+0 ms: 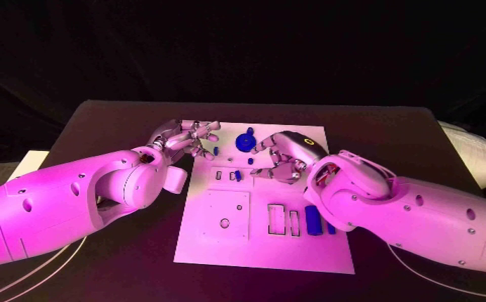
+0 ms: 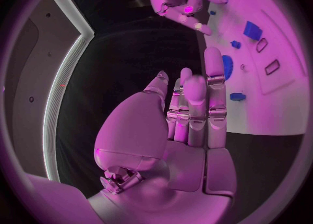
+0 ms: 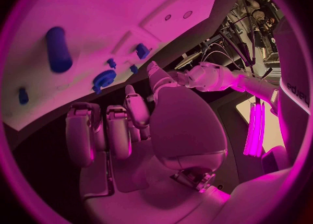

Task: Assemble the parts on the task board

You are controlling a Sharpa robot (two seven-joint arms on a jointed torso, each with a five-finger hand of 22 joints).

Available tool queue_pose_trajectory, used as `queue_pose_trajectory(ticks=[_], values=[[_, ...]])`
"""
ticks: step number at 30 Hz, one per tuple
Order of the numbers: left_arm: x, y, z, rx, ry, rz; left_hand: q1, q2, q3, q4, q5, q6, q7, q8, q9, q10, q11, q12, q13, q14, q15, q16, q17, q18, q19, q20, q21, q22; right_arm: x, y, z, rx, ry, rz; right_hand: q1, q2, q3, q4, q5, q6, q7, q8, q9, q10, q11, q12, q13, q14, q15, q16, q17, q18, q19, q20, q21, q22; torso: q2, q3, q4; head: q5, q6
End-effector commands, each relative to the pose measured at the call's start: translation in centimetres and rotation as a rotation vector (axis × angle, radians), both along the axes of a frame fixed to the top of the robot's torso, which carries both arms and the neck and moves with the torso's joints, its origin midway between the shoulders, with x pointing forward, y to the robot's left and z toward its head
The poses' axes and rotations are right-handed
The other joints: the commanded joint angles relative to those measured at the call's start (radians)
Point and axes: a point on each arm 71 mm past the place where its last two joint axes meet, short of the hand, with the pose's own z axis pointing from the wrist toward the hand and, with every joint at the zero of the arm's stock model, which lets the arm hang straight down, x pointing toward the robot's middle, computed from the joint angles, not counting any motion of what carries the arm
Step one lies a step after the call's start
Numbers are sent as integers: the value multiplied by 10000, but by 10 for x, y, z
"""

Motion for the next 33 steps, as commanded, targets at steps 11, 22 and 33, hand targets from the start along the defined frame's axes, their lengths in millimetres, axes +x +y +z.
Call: queue_pose_trajectory(ticks=[11,22,33], values=[[0,-11,3,8310,1787,-3270,-1111,509,-1706,1476,-171,-164,-415,2090,1418,-720,-297,7461,7158,1049,-262,5352,5575,-902,-77,-381,7381,8110,2,-51,49,2097,358,397,424,370,61,-61,531,74,-11,62,51,-181,-9,-216,-35,847,30,-175,1811,-20,-136,11,-152,237,-271,133,-221,186,-162],[11,-33,8,10415,1922,-3320,-1234,751,-2465,1509,-365,-571,-621,3483,2685,-399,-495,8566,8372,1049,-431,5352,5575,-1087,149,-371,8619,9721,8,-65,52,2105,541,-186,262,369,-77,65,730,155,-37,66,57,-136,-29,-180,-49,824,10,-237,1708,-7,-162,-10,-191,171,-311,169,-254,225,-224],[21,-52,8,10949,2262,-3465,-1604,854,-2938,1532,-443,-799,-771,4351,3517,-122,-629,8997,8854,1049,-547,5352,5575,-1269,477,-473,9254,10618,10,-67,50,2013,673,-466,191,355,-147,126,791,187,-49,68,60,-129,-40,-185,-67,808,0,-279,1635,13,-207,-19,-240,76,-295,157,-263,245,-243]])
